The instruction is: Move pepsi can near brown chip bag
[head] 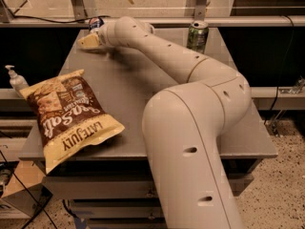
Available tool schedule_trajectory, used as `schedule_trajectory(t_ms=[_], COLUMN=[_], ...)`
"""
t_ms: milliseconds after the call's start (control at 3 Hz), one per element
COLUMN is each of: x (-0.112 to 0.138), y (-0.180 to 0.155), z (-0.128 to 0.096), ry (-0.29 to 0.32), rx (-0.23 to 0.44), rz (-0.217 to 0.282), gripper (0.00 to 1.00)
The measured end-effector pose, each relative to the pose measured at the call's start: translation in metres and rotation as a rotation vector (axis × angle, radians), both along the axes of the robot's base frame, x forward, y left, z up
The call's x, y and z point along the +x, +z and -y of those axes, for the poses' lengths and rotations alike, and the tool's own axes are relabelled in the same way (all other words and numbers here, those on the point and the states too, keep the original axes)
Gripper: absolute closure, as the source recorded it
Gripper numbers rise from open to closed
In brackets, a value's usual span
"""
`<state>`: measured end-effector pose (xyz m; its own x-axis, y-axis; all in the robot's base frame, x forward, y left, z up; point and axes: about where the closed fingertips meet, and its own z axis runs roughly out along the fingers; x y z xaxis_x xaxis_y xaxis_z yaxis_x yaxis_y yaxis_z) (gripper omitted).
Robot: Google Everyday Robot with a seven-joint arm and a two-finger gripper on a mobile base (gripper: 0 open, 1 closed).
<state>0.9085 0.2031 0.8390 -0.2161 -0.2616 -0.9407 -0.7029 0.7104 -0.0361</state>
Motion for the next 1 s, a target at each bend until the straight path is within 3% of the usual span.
schedule_trajectory(t_ms=[667, 1000], x=[0.007, 0.0], y=[0.007, 0.028], z=[0.016, 0.02], ry=[-0.083, -0.074], rx=[0.018, -0.006], rz=[0.027, 0.063], gripper=[0.65, 0.87])
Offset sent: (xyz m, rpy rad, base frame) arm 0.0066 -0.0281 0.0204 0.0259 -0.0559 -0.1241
